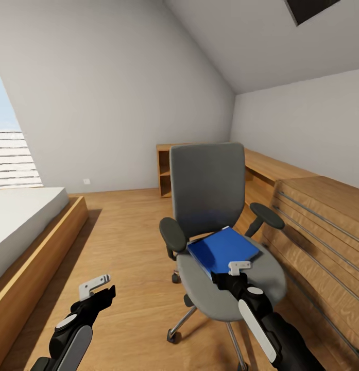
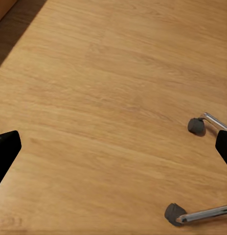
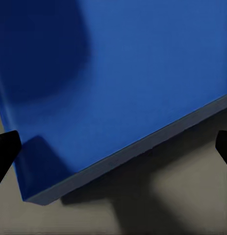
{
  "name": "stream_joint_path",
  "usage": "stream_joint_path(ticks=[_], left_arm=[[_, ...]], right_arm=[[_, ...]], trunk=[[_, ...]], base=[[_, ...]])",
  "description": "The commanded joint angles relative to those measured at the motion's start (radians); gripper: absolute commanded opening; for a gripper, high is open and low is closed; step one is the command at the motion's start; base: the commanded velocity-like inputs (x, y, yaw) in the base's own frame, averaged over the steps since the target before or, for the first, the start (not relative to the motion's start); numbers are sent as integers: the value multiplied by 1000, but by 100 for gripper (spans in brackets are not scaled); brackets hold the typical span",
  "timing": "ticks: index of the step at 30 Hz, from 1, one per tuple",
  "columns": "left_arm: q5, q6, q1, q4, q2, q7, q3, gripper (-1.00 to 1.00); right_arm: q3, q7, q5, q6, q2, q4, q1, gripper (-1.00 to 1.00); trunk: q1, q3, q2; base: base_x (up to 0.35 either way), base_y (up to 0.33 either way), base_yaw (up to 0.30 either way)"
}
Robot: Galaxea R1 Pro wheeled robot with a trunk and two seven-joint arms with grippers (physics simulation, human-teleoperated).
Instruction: In the bedroom, organize the workspace by keeping the computer under the desk, ensuring the monitor is on the desk, placing the keyboard on the desk next to the monitor, placing the mouse on the desk next to the keyboard, moving the folder from the swivel chair onto the desk next to the mouse, stacking the notebook on top of the folder with the pen on top of the notebook, and positioning the swivel chair next to the desk.
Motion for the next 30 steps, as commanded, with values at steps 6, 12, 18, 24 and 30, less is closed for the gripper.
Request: stream_joint_path(ticks=[6, 12, 18, 24, 30], left_arm=[[9, 2, -1, -1, 1, 10, -2, 100], [9, 3, -1, -1, 1, 10, -2, 100], [9, 3, -1, -1, 1, 10, -3, 100], [8, 3, -1, -1, 1, 10, -2, 100], [8, 3, -1, -1, 1, 10, -2, 100]], right_arm=[[3, -10, -15, 3, -1, 33, 0, 100], [3, -10, -15, 3, -1, 33, 0, 100], [3, -10, -15, 3, -1, 33, 0, 100], [3, -10, -15, 3, -1, 32, 0, 100], [3, -10, -15, 3, -1, 32, 0, 100]], trunk=[[0, -1, 0], [0, -1, 0], [0, -1, 0], [-19, 14, 35], [-42, 33, 77]], base=[[-8, 0, 0], [-1, 0, 0], [0, 0, 0], [0, 0, 0], [0, 0, 0]])
